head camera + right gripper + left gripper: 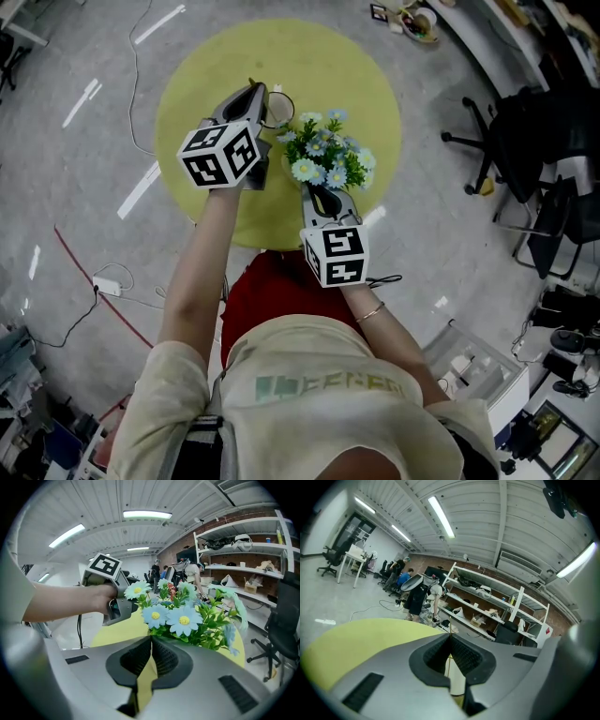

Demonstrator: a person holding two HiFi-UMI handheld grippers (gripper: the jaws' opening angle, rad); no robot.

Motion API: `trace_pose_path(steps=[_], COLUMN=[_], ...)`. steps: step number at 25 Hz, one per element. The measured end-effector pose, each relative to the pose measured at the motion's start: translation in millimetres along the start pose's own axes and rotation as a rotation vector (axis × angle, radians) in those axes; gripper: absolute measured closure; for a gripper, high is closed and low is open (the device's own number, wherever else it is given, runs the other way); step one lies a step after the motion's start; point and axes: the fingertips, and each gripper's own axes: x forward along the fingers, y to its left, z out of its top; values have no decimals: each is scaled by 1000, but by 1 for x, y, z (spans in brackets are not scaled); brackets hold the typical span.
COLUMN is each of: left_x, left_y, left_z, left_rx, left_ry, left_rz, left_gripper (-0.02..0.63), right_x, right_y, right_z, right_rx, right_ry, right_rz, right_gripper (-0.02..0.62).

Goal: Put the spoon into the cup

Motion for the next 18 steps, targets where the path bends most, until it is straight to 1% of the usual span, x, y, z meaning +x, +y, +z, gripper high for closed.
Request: trace_pose_path(steps=[12, 18], left_x=[9, 10], left_y=[7, 11], left_z=[-5, -6], left_rx=[19, 11], left_ry=[9, 19], left_rz=[15, 29], left_gripper=[581, 580], right_x=[2, 0], right_y=[-3, -4], right_z=[-3, -4], right_rx=[-1, 0], right_ry=[9, 14], right_rz=[8, 14], right_gripper=[558, 558])
